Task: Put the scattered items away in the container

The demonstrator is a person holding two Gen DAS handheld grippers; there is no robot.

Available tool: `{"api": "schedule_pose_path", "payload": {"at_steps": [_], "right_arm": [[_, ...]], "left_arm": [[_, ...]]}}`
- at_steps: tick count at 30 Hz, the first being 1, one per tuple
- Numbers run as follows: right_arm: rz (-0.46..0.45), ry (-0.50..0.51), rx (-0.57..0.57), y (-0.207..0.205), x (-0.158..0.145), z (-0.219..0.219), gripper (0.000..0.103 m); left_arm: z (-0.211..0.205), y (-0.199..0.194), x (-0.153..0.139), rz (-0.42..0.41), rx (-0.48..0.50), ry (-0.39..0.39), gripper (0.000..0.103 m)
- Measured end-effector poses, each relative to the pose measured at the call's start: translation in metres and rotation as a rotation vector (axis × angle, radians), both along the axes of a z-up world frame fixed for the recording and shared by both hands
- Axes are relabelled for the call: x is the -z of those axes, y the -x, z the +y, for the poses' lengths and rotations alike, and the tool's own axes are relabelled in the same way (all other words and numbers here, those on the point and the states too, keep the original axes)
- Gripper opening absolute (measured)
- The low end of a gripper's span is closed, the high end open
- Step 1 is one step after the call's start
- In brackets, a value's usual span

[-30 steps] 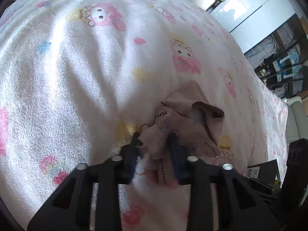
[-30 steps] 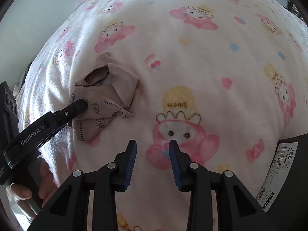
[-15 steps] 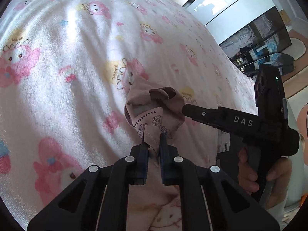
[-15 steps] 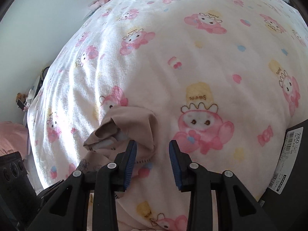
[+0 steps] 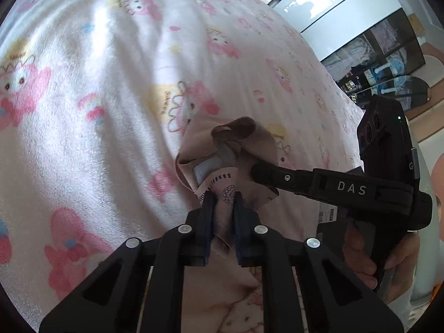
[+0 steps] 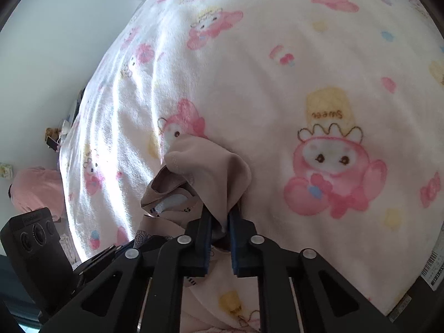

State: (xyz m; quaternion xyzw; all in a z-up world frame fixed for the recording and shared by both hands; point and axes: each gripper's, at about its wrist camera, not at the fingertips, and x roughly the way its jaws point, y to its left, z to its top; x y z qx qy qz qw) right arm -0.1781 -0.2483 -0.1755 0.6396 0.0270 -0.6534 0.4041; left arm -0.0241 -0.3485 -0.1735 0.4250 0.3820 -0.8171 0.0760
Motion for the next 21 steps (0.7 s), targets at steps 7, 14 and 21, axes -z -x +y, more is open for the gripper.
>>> {"api": "schedule_pose_path", "payload": {"at_steps": [7, 14, 21], "right_arm": [[0.063, 0.231, 0.088, -0.027, -0.082, 0.059, 0.004], [0.183, 0.324, 0.212, -0.064, -0.143, 0.164, 0.004], [0.291, 0.232, 0.324, -0.094, -0.147, 0.26, 0.004]], "left_arm": [[0.041, -0.002, -0.078, 0.176, 0.133, 0.037, 0.007], [0.116, -0.013, -0.137, 0.289, 0.296, 0.086, 0.007], [0.22, -0.004, -0.142, 0.292, 0.502, 0.023, 0.007]]}}
